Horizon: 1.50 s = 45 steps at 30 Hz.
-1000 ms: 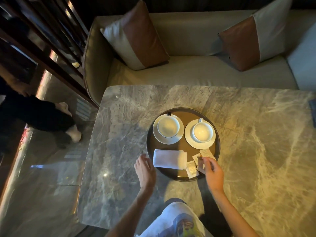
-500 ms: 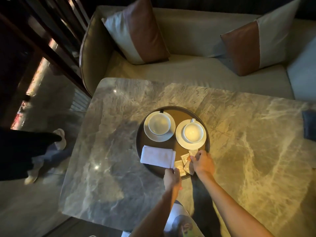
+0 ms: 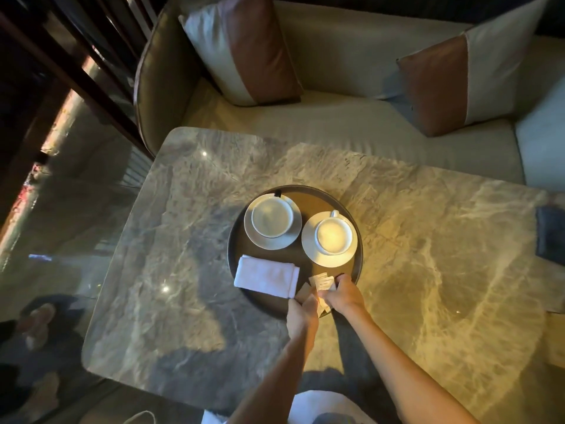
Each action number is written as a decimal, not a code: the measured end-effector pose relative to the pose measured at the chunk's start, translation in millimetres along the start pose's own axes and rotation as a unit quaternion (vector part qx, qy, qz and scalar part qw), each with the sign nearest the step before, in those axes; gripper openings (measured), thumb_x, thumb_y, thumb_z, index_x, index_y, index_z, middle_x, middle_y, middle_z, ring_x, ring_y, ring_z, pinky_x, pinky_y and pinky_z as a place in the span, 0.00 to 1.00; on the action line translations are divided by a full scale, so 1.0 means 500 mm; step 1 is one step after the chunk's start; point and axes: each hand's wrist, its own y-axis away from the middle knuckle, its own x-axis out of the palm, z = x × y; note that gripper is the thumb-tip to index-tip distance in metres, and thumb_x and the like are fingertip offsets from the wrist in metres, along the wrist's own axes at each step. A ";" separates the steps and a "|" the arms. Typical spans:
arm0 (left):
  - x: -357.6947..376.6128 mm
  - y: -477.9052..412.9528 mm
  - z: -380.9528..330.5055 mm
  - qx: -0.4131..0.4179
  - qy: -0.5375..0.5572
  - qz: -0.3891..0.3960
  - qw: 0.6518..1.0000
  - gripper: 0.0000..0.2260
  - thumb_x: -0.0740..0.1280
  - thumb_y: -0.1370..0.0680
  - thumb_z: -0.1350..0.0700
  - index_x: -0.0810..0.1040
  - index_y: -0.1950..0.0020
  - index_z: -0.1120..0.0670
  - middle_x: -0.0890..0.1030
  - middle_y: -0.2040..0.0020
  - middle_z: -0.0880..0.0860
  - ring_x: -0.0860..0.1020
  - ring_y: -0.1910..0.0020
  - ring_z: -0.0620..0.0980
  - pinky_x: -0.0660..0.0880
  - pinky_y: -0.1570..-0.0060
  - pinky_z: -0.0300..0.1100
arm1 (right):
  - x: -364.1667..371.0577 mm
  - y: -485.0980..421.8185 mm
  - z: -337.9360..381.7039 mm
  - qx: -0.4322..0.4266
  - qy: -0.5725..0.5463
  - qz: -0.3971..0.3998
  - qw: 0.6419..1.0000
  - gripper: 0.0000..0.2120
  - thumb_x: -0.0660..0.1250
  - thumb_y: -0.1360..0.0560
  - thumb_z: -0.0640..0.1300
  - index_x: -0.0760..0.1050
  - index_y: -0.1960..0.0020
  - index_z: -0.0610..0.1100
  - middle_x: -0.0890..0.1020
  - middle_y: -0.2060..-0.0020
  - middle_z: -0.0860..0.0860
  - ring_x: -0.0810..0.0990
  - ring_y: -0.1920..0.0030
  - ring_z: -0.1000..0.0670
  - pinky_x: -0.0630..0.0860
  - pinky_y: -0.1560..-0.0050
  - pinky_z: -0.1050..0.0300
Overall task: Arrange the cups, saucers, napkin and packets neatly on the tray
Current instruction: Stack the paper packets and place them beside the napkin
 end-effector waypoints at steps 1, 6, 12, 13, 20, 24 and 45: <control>0.000 -0.002 0.000 -0.007 0.015 0.017 1.000 0.20 0.67 0.21 0.51 0.71 0.31 0.57 0.80 0.40 0.57 0.80 0.42 0.57 0.78 0.41 0.52 | 0.002 0.001 0.001 -0.002 0.010 0.001 1.000 0.25 0.77 0.31 0.49 0.73 0.40 0.42 0.81 0.41 0.44 0.80 0.41 0.42 0.75 0.42 0.50; 0.005 0.003 -0.010 -0.031 0.035 0.057 0.997 0.19 0.65 0.20 0.53 0.71 0.31 0.59 0.80 0.43 0.58 0.80 0.48 0.53 0.74 0.67 0.37 | 0.008 0.010 0.006 -0.005 0.039 -0.017 0.999 0.25 0.76 0.30 0.49 0.74 0.37 0.42 0.77 0.38 0.43 0.77 0.38 0.42 0.75 0.39 0.49; -0.004 0.000 -0.005 0.033 -0.048 0.065 0.996 0.14 0.65 0.20 0.55 0.74 0.36 0.58 0.79 0.52 0.53 0.76 0.61 0.45 0.73 0.70 0.32 | -0.006 0.023 -0.017 0.008 -0.073 0.068 0.995 0.21 0.74 0.28 0.43 0.73 0.37 0.43 0.81 0.41 0.46 0.79 0.41 0.46 0.75 0.43 0.53; -0.008 0.005 -0.002 0.052 -0.062 0.069 0.994 0.13 0.66 0.20 0.55 0.74 0.37 0.57 0.78 0.53 0.51 0.77 0.60 0.46 0.73 0.68 0.32 | -0.013 0.029 -0.024 0.001 -0.093 0.080 0.992 0.21 0.74 0.28 0.42 0.74 0.37 0.42 0.82 0.41 0.46 0.80 0.42 0.47 0.75 0.44 0.54; -0.096 0.099 -0.018 0.235 -0.108 0.183 0.949 0.05 0.67 0.21 0.55 0.76 0.53 0.56 0.78 0.60 0.50 0.77 0.62 0.45 0.73 0.65 0.31 | -0.108 0.119 -0.081 -0.041 -0.296 0.195 0.934 0.19 0.75 0.27 0.44 0.78 0.37 0.46 0.86 0.46 0.49 0.85 0.44 0.48 0.79 0.40 0.50; -0.152 0.189 -0.056 0.323 -0.086 0.242 0.911 0.08 0.66 0.20 0.59 0.71 0.57 0.60 0.73 0.64 0.55 0.74 0.66 0.43 0.70 0.65 0.35 | -0.133 0.192 -0.067 -0.080 -0.386 0.198 0.897 0.22 0.77 0.32 0.44 0.79 0.39 0.44 0.86 0.47 0.45 0.86 0.48 0.47 0.82 0.56 0.57; -0.270 0.526 -0.248 0.540 -0.030 0.056 0.839 0.11 0.63 0.21 0.41 0.72 0.52 0.49 0.82 0.57 0.54 0.83 0.58 0.52 0.82 0.56 0.45 | -0.272 0.559 0.187 -0.373 -0.441 0.044 0.815 0.15 0.73 0.26 0.45 0.75 0.40 0.49 0.87 0.53 0.54 0.86 0.53 0.55 0.80 0.61 0.66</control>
